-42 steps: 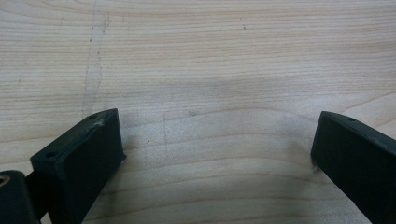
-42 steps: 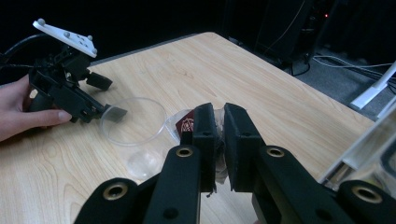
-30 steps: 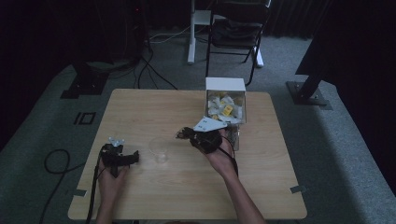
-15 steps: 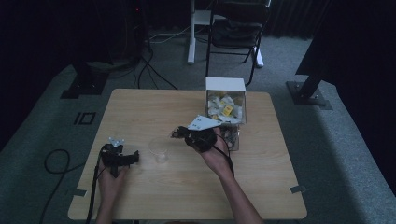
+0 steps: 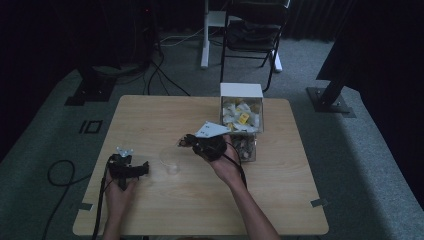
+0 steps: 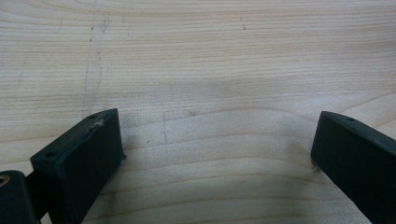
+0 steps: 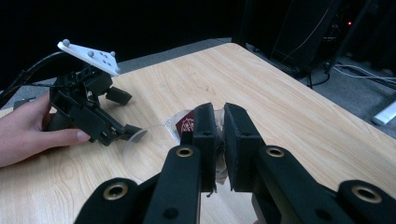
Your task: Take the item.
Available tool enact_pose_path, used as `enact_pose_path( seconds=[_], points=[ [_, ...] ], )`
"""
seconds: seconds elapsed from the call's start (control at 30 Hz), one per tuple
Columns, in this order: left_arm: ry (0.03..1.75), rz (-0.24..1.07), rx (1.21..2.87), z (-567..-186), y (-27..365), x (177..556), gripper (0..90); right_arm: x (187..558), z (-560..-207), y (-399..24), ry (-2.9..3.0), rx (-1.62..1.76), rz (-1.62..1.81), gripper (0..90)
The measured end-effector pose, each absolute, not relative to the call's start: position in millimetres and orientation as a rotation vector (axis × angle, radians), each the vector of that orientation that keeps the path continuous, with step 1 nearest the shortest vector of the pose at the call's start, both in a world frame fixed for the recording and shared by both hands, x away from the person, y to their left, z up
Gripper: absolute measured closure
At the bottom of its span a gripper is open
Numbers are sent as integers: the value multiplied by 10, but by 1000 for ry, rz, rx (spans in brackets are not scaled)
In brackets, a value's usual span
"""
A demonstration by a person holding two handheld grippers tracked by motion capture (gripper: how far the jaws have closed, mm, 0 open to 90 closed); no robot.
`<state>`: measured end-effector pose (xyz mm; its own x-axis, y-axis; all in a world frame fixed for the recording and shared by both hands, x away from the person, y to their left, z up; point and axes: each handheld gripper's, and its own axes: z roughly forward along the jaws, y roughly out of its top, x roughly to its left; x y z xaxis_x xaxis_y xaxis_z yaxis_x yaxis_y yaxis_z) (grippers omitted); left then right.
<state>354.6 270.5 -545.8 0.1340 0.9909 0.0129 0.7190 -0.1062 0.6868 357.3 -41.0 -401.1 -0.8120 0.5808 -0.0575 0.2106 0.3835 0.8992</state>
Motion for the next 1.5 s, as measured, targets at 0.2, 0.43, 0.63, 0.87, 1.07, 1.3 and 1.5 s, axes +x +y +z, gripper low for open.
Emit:
enact_pose_path(
  seconds=[0.2,0.43,0.63,0.87,1.07,1.3,1.5],
  points=[
    [1639,667,1885,-5459,2705,3546,28,3597,-4006,-332,2291,675,1409,839],
    [1639,667,1885,-5458,2705,3546,28,3611,-4005,-230,2307,659,1408,839],
    [1639,667,1885,-5459,2705,3546,28,3619,-4028,-170,2319,649,1403,839],
    [1639,667,1885,-5459,2704,3546,28,3627,-4077,-86,2341,639,1401,839],
    [1638,668,1886,-5458,2705,3547,28,3624,-4126,-10,2361,629,1392,838],
    [1640,666,1884,-5459,2704,3546,28,3621,-4188,75,2390,615,1380,835],
    [1639,666,1885,-5458,2704,3546,28,3611,-4218,100,2408,616,1392,456]
  ],
)
